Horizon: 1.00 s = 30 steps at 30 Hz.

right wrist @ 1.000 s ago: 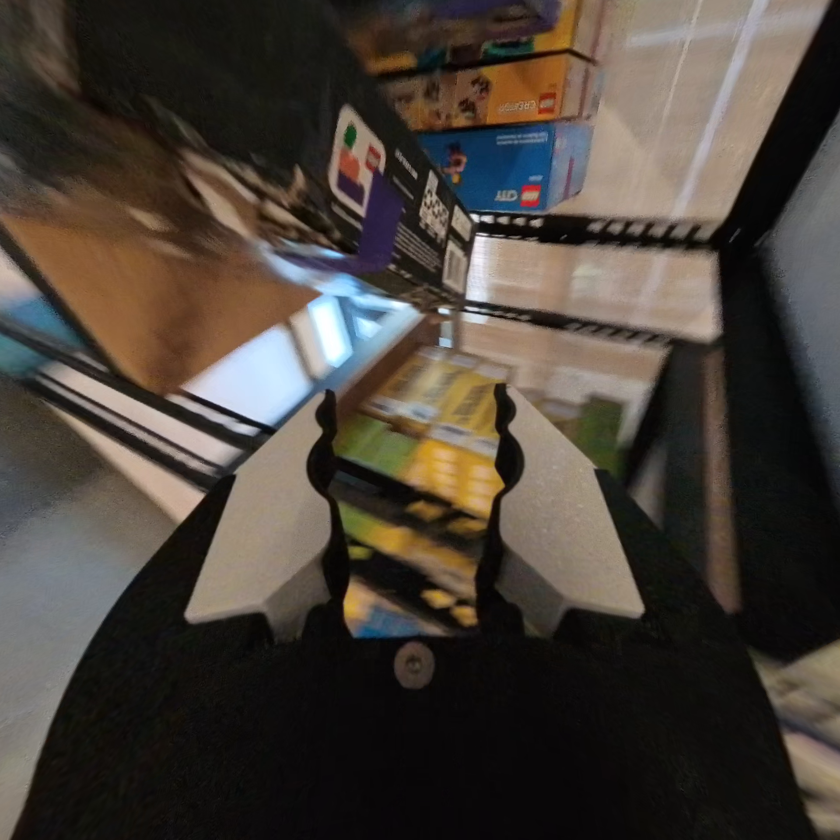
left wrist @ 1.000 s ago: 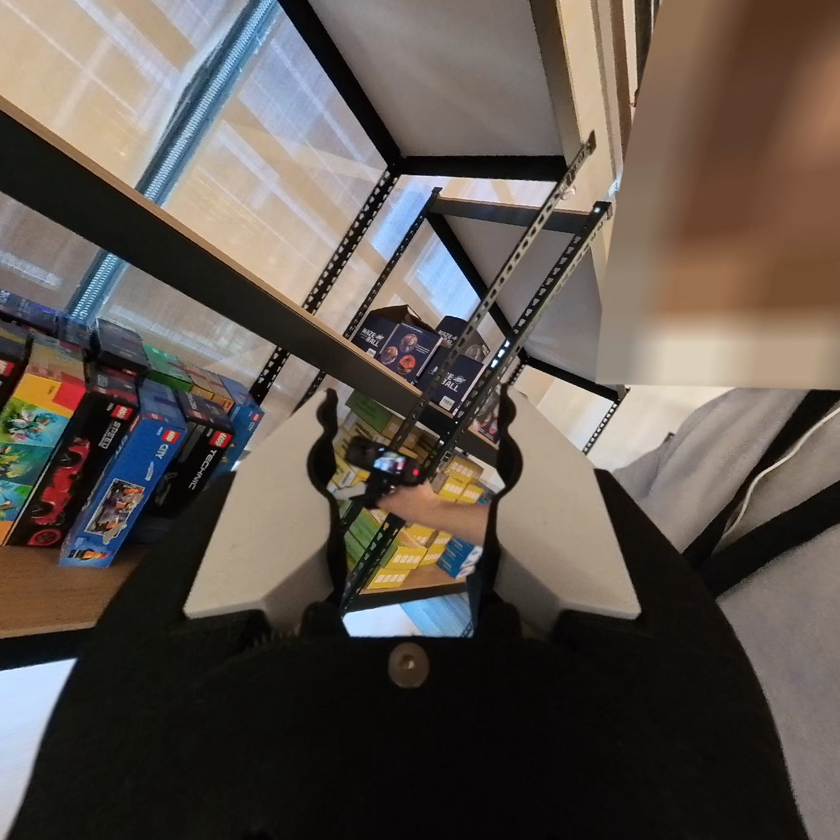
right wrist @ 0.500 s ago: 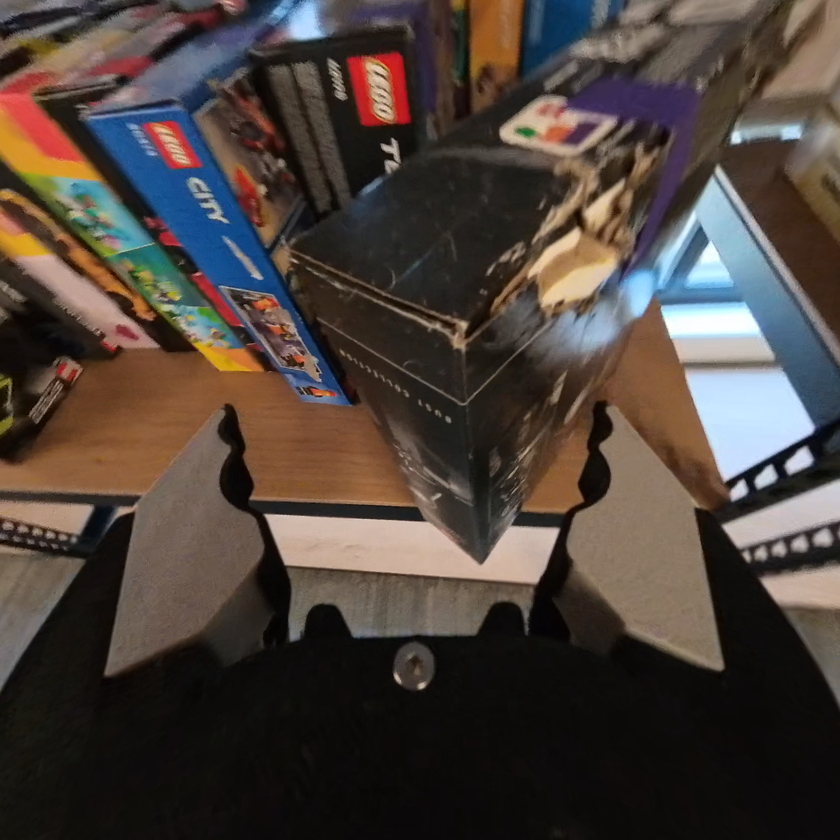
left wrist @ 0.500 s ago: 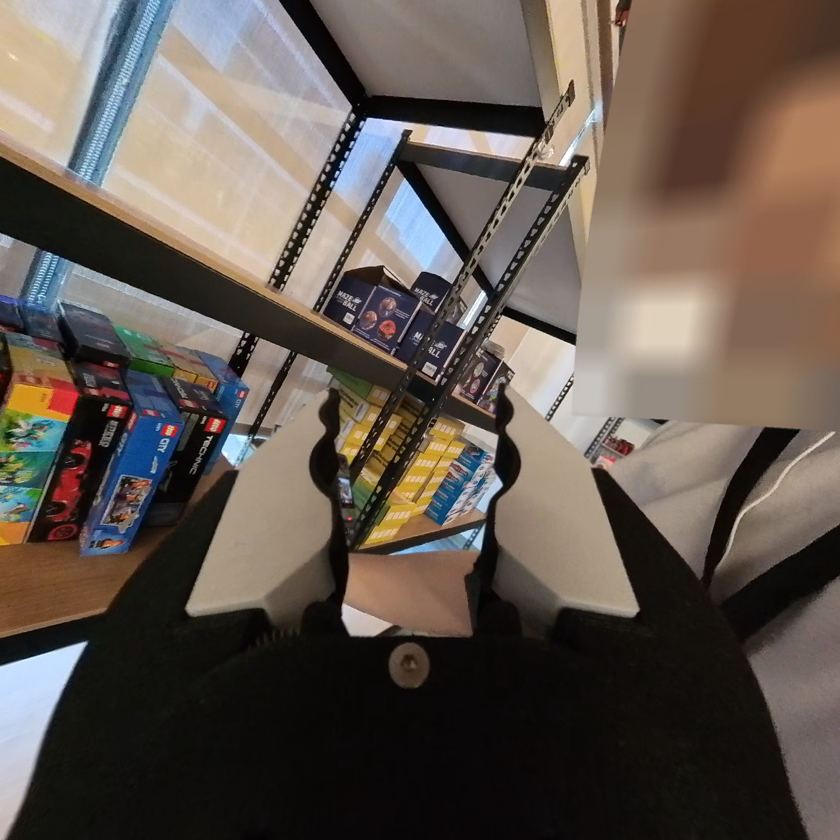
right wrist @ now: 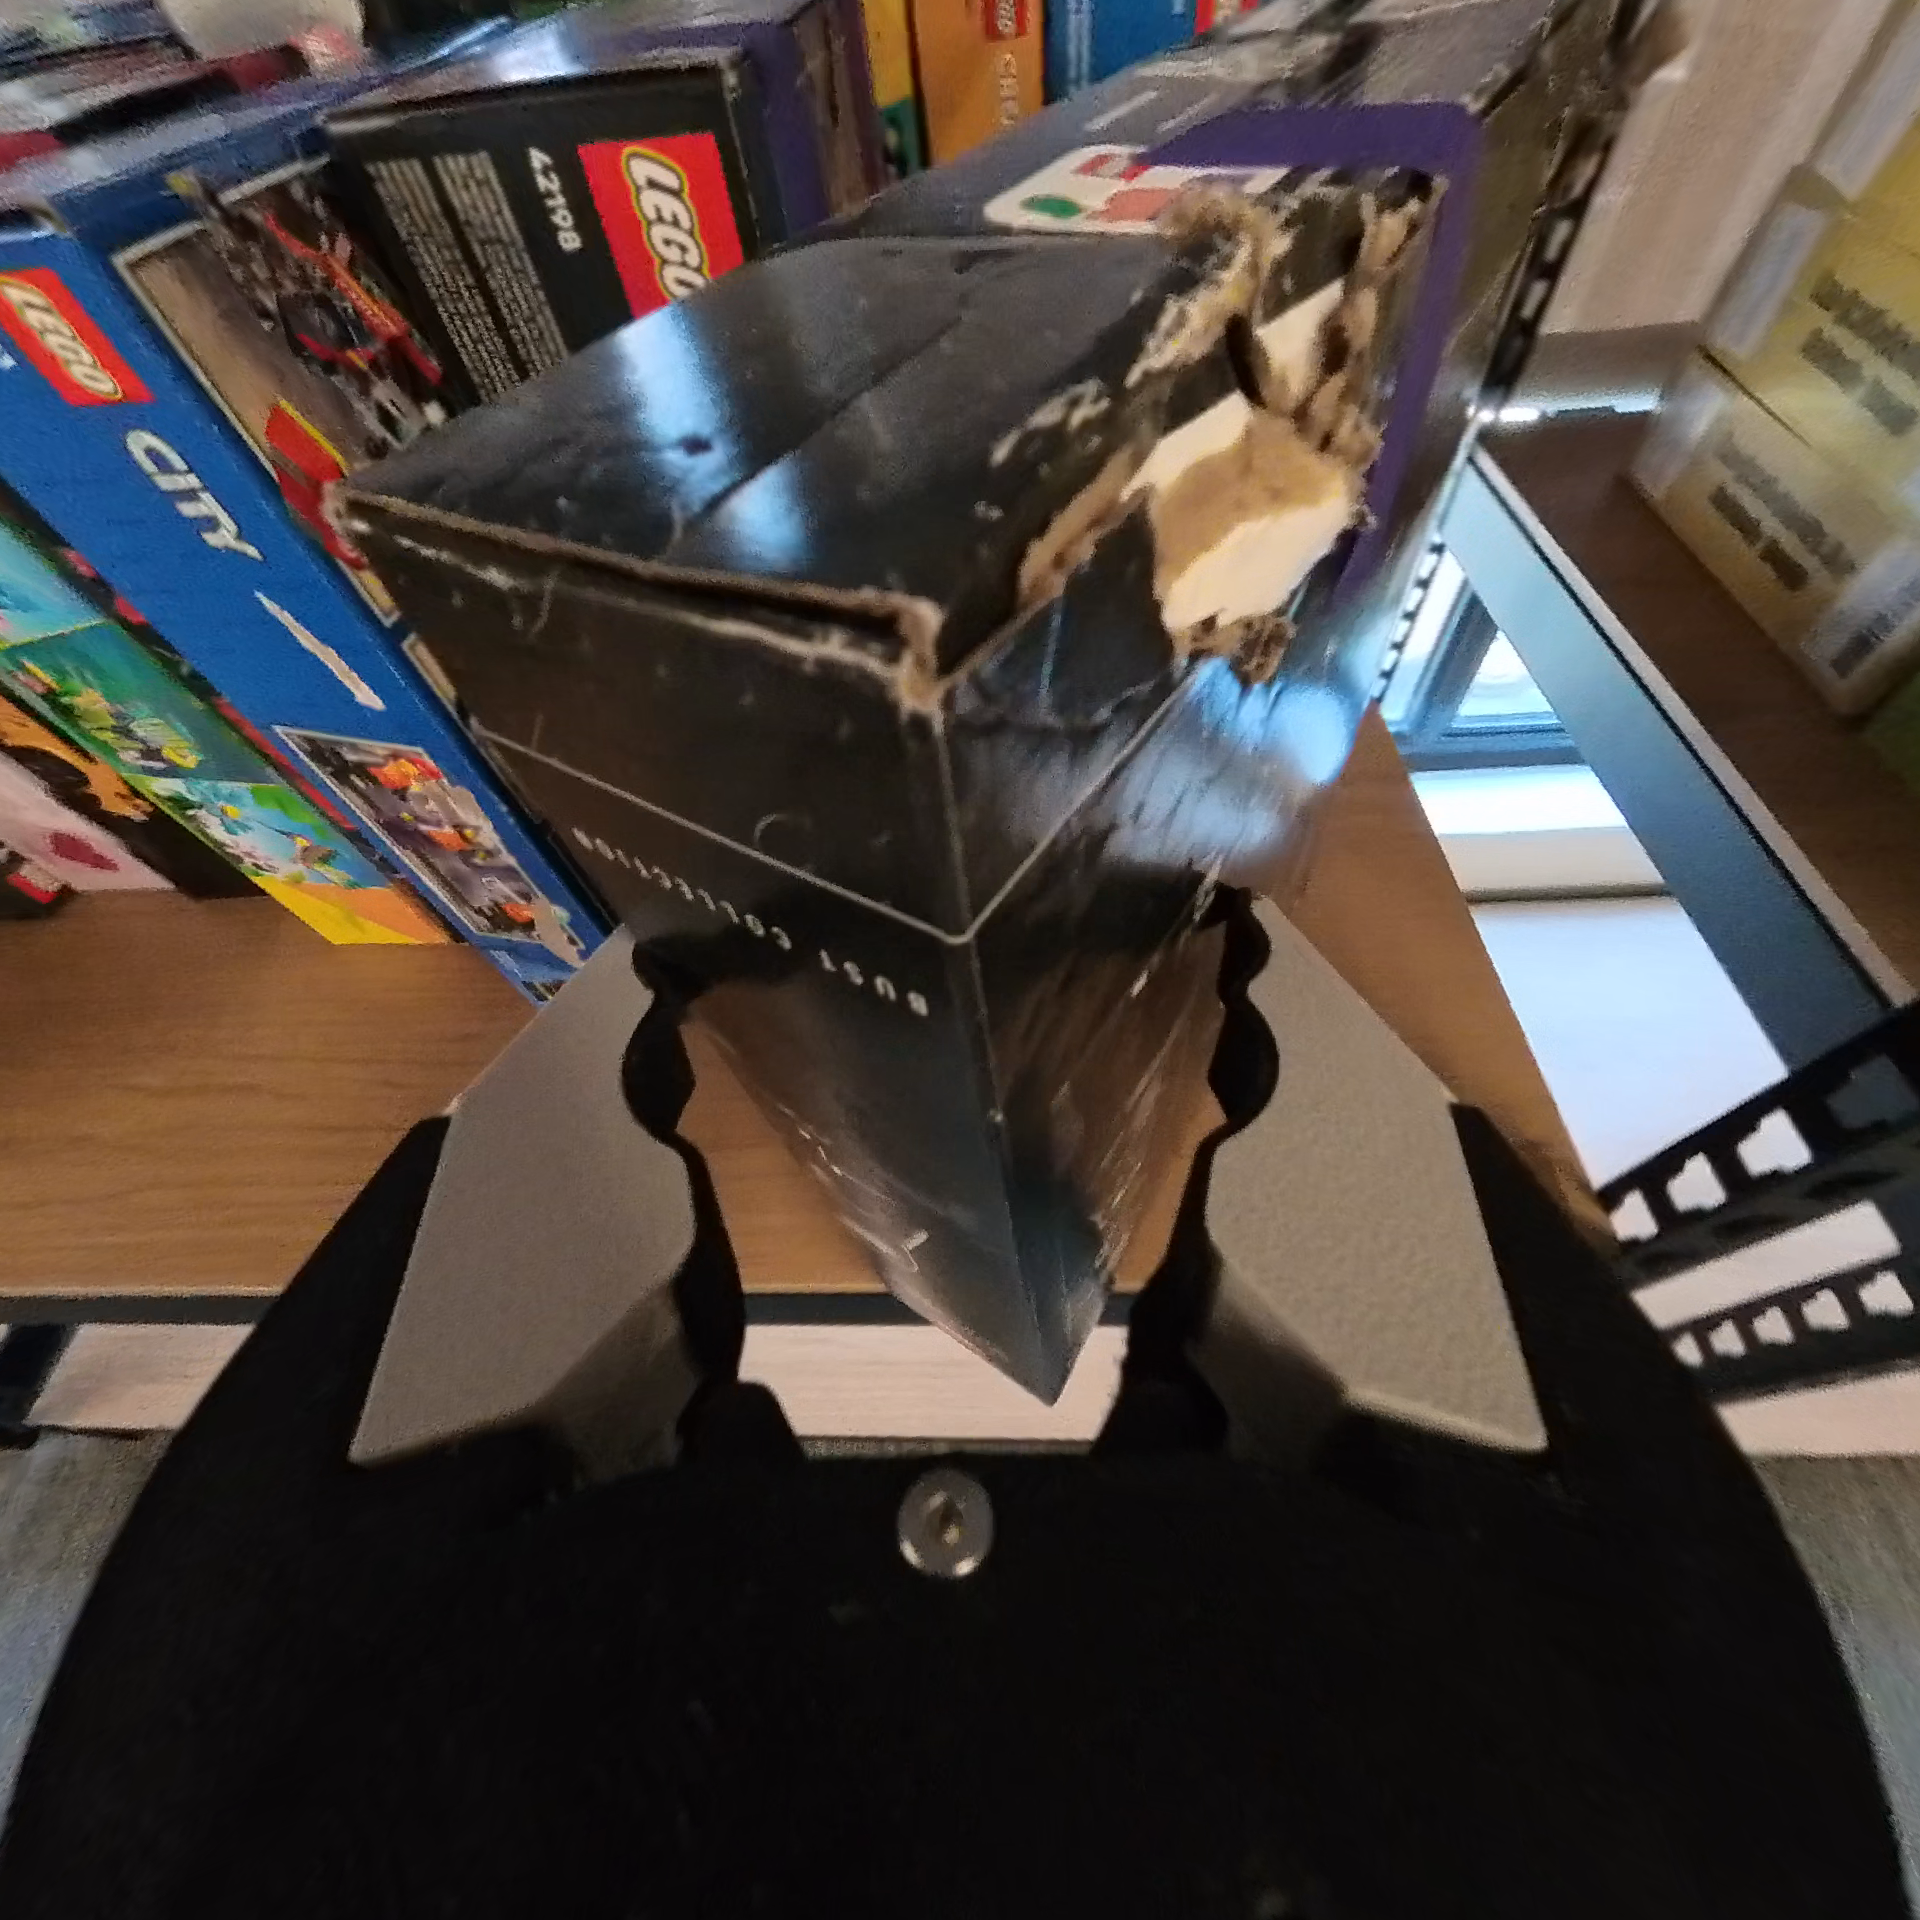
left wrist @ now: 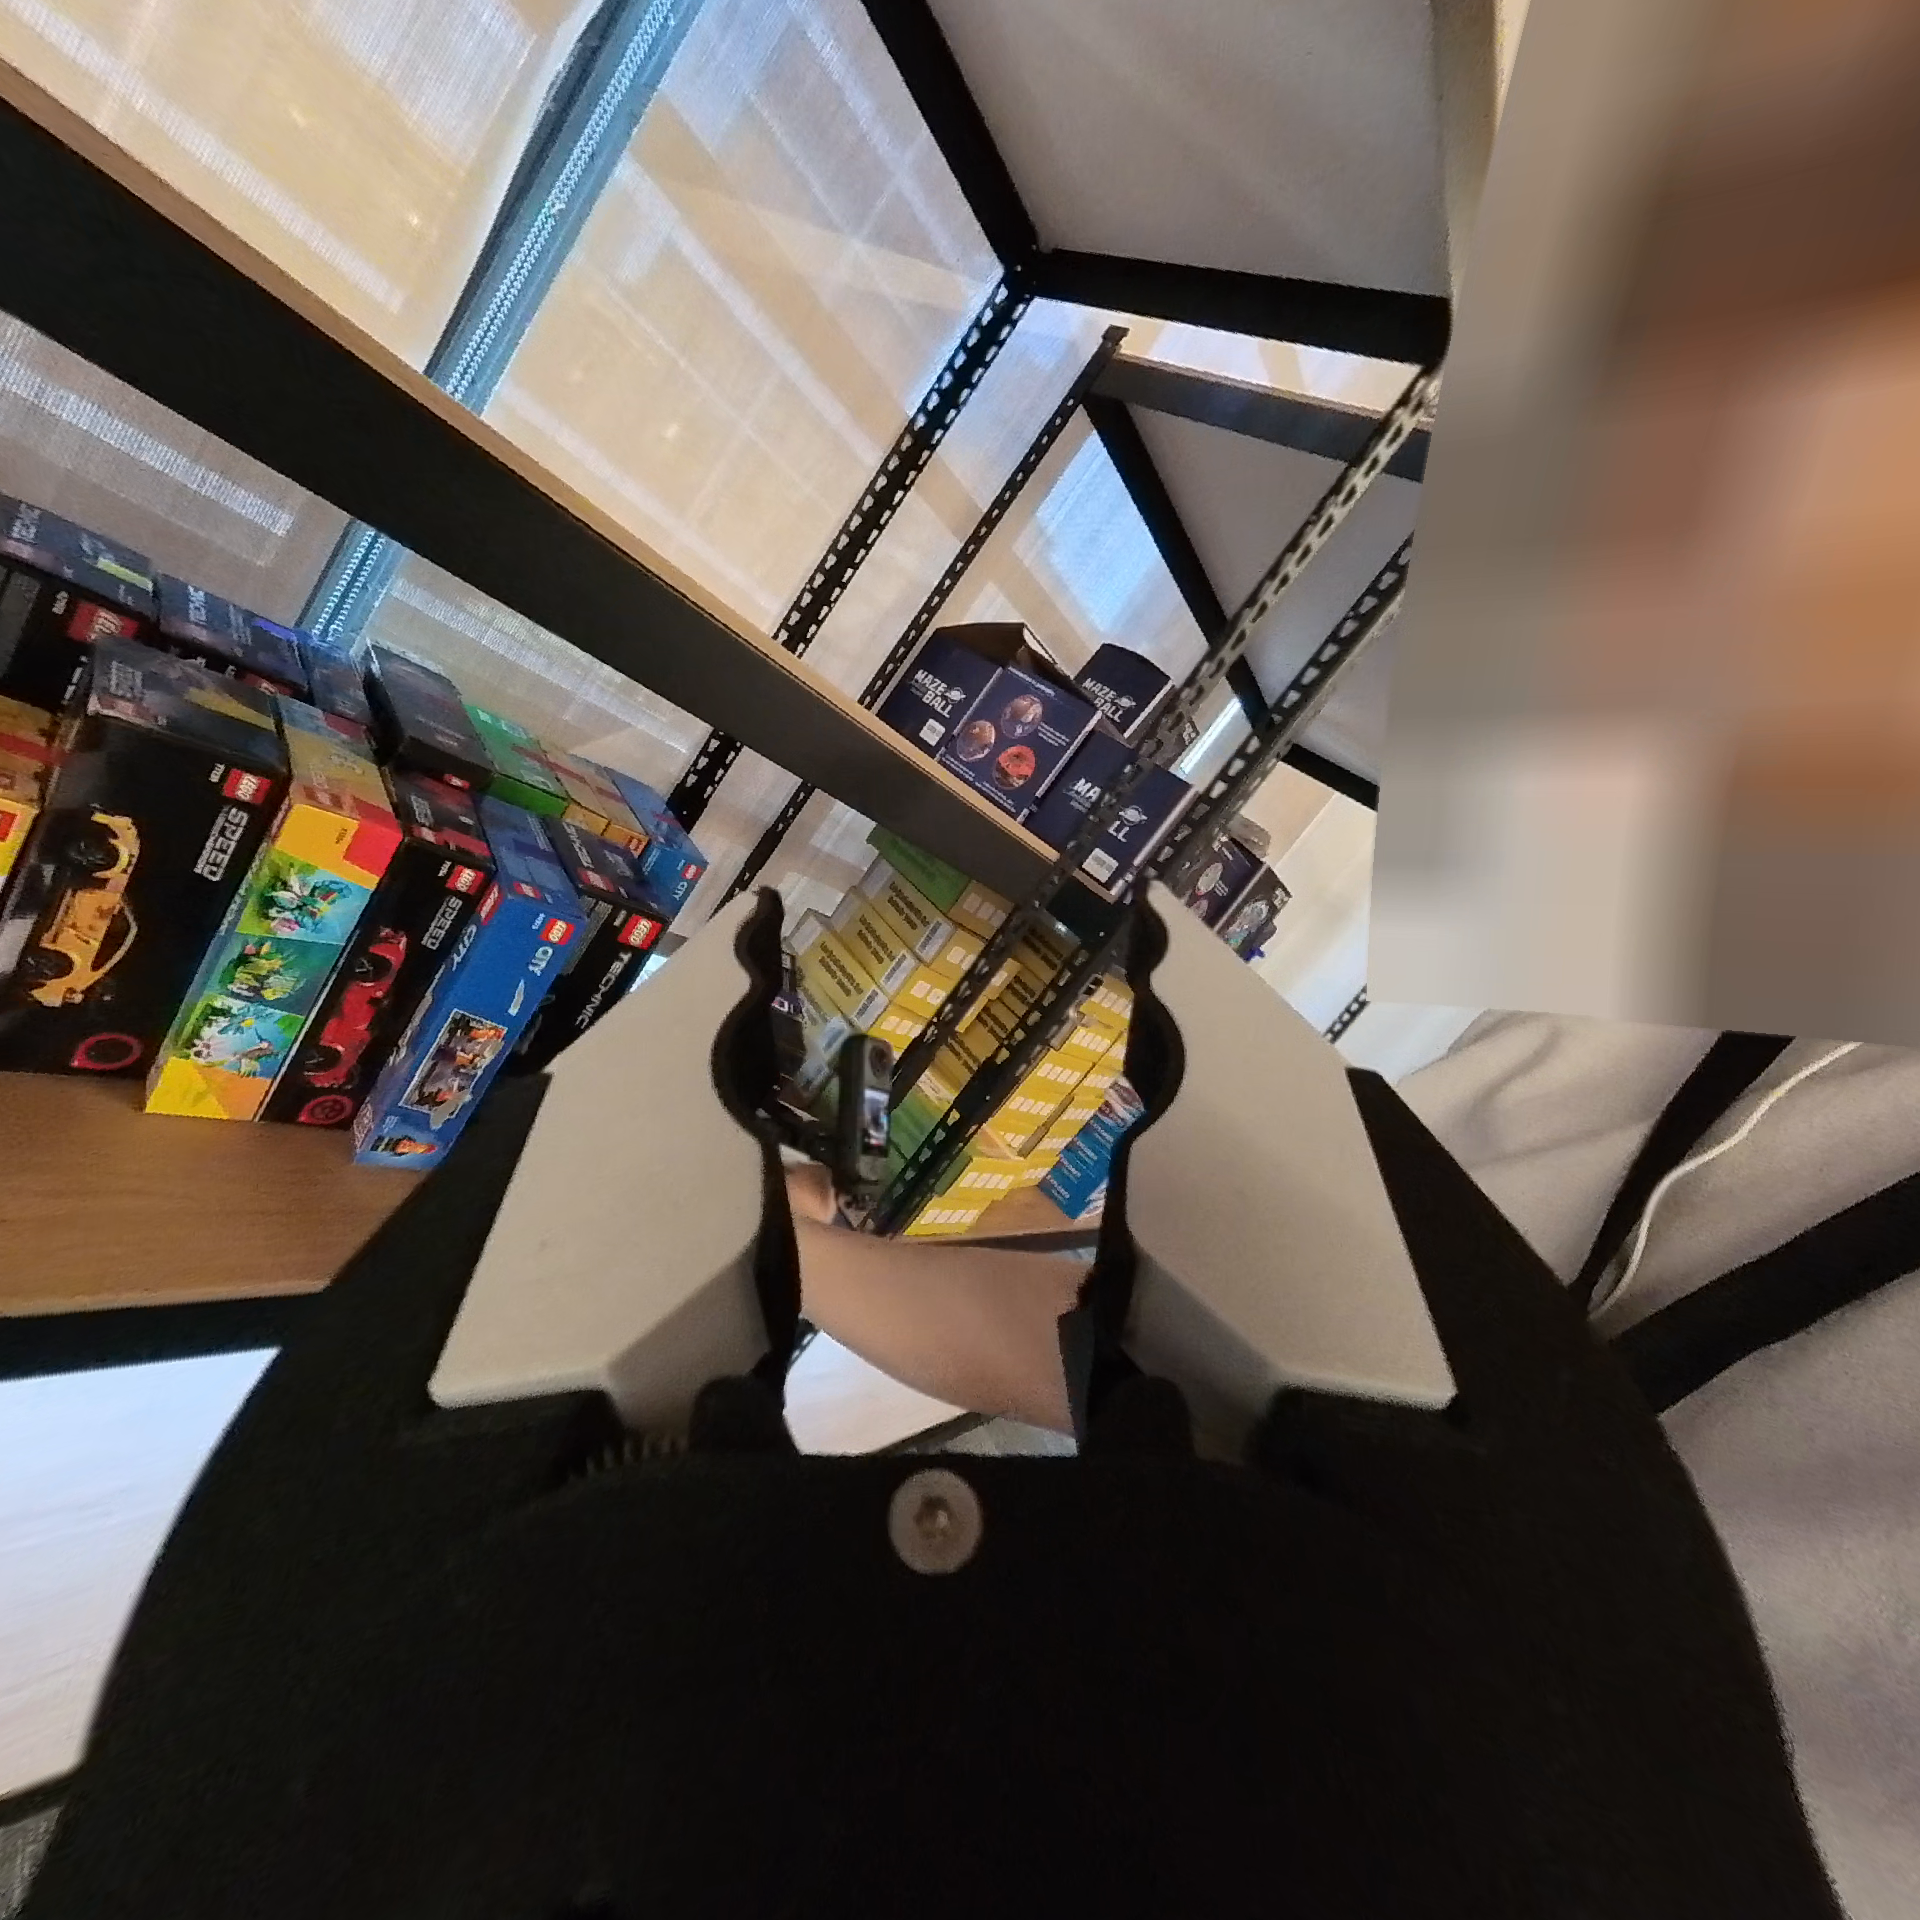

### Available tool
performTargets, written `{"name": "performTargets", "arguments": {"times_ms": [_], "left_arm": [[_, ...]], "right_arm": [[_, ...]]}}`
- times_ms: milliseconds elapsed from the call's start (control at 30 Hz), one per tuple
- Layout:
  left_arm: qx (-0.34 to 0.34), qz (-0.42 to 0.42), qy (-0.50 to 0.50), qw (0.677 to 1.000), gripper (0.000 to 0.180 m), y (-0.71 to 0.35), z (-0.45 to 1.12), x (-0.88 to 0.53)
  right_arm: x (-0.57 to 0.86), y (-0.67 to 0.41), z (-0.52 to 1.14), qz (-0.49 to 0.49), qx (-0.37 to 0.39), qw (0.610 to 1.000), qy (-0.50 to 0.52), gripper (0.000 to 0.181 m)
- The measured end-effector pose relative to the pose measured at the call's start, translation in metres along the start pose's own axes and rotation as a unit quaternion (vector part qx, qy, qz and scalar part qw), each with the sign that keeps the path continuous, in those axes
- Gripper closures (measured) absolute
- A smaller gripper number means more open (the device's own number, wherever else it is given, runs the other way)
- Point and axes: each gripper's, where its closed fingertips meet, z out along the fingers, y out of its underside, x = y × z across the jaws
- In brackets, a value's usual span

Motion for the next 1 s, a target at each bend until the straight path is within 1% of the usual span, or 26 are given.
{"name": "performTargets", "arguments": {"times_ms": [100, 267, 400, 567, 800, 933, 1000], "left_arm": [[-0.013, 0.010, -0.002, 1.000, 0.115, 0.006, 0.027, -0.010], [-0.027, 0.000, 0.012, 1.000, 0.115, 0.014, 0.085, -0.019], [-0.037, -0.011, 0.025, 0.999, 0.115, 0.024, 0.130, -0.023], [-0.052, -0.024, 0.033, 0.998, 0.116, 0.040, 0.167, -0.022], [-0.073, -0.027, 0.035, 0.996, 0.116, 0.067, 0.178, -0.024], [-0.049, -0.060, 0.030, 0.997, 0.116, 0.077, 0.167, -0.029], [-0.049, -0.061, 0.029, 0.997, 0.116, 0.080, 0.156, -0.027]], "right_arm": [[0.003, -0.003, 0.004, -0.008, 0.005, 0.999, -0.051, 0.079], [0.001, -0.012, 0.029, -0.037, 0.003, 0.988, -0.153, 0.079], [-0.002, -0.025, 0.065, -0.049, -0.012, 0.980, -0.192, 0.078], [-0.013, -0.039, 0.101, -0.053, -0.005, 0.966, -0.253, 0.078], [-0.011, -0.054, 0.135, -0.045, 0.013, 0.960, -0.277, 0.079], [-0.012, -0.057, 0.147, -0.065, -0.013, 0.960, -0.270, 0.079], [-0.015, -0.058, 0.152, -0.074, -0.028, 0.962, -0.260, 0.078]]}}
